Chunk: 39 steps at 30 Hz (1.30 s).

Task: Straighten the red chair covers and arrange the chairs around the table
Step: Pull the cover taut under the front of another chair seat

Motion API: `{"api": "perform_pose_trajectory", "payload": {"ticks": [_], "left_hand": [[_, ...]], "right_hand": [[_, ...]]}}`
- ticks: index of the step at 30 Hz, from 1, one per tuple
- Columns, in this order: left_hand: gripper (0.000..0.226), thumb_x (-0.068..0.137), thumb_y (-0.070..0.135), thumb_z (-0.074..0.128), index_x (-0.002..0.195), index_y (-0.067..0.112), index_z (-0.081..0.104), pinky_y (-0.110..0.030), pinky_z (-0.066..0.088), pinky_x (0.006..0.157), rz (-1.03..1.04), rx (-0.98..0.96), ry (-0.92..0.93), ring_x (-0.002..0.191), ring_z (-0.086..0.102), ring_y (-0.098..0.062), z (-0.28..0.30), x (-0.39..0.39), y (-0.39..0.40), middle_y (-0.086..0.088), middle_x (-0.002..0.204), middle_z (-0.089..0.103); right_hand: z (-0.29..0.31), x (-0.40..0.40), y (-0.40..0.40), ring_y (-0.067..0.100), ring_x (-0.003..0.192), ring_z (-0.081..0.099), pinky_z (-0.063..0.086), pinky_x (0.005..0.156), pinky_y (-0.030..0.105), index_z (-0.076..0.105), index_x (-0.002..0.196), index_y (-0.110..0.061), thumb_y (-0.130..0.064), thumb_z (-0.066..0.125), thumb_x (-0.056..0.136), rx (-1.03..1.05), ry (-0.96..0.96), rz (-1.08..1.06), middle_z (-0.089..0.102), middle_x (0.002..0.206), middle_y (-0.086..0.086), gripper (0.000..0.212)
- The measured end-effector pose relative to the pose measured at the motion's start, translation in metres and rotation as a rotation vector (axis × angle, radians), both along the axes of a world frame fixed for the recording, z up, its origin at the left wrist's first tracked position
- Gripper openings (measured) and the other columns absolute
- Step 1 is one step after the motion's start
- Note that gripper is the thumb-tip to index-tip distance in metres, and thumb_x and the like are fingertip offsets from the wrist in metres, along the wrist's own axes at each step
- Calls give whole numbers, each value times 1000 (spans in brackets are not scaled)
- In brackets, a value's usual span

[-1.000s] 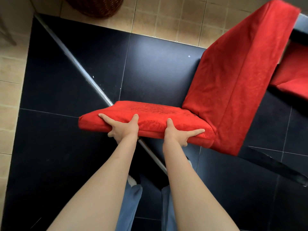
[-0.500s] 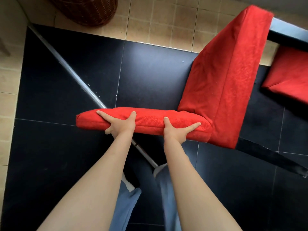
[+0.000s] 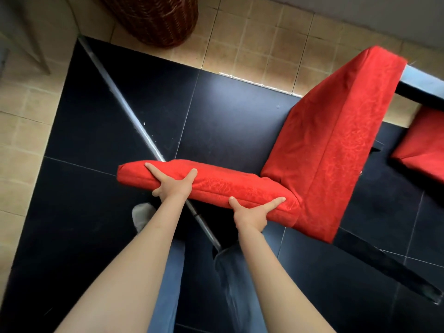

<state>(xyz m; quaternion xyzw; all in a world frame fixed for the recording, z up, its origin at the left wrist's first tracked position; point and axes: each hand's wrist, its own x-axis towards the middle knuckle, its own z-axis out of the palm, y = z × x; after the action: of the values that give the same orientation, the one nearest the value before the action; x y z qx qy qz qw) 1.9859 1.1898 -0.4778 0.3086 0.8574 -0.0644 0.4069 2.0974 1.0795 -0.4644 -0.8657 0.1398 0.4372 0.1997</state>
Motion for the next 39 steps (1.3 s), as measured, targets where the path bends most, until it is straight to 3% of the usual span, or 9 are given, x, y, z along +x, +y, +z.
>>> {"api": "perform_pose_trajectory", "payload": {"ticks": [3,5,8,13,16,22,27,34,39], "left_hand": [[121,72,61,71,143,45,-26,-35,34,86,-101,8,-87,94,54,-35,7,-16,-6,-27,136,43],[119,74,52,74,145,45,-21,-35,37,95,-154,63,-185,119,51,-36,9,-35,-10,-20,140,46],[111,71,52,77,147,50,-4,-37,37,100,-245,62,-213,127,45,-32,14,-64,-6,-12,140,49],[75,68,54,76,136,43,46,-34,47,89,-522,183,-142,107,58,-12,31,-107,9,16,96,68],[59,67,44,81,122,30,64,-33,43,91,-786,429,-128,105,52,-18,35,-125,22,8,107,59],[88,61,51,82,139,32,47,-42,28,108,-1134,256,-208,132,30,-22,16,-135,68,-1,143,38],[95,61,57,79,143,37,37,-48,38,102,-1269,182,-221,130,32,-21,-3,-135,73,7,142,39],[90,59,62,77,138,31,48,-42,48,90,-1296,393,-226,120,44,-21,-15,-144,68,7,133,50],[91,55,64,78,131,18,58,-41,54,67,-1407,559,-168,100,58,-30,-24,-148,68,-4,121,61]], "right_hand": [[7,3,-11,38,114,57,44,88,36,-26,147,-31,-33,84,72,-25,-25,150,58,123,25,133],[10,3,-10,37,116,56,45,90,41,-22,149,-31,-35,84,71,-42,-36,248,58,124,23,132],[15,-3,0,34,113,58,47,86,40,-10,152,-34,-38,84,70,-49,-90,440,61,121,17,125],[18,-23,32,28,115,56,45,85,38,4,152,-38,-41,82,71,-12,-125,791,58,121,7,113],[19,-36,50,30,115,51,45,85,38,13,151,-39,-43,82,70,-25,-162,951,49,122,8,107],[18,-57,70,29,126,31,33,98,39,33,146,-36,-52,83,61,-78,-337,1231,34,141,10,100],[1,-62,80,29,145,10,9,113,57,19,150,-38,-51,85,58,-81,-164,1314,21,156,5,114],[-16,-47,79,25,137,27,8,112,59,28,146,-37,-57,83,49,-38,-213,1410,36,147,0,113],[-25,-41,75,25,130,36,17,111,54,34,141,-31,-67,78,48,11,-297,1513,43,141,-3,108]]}}
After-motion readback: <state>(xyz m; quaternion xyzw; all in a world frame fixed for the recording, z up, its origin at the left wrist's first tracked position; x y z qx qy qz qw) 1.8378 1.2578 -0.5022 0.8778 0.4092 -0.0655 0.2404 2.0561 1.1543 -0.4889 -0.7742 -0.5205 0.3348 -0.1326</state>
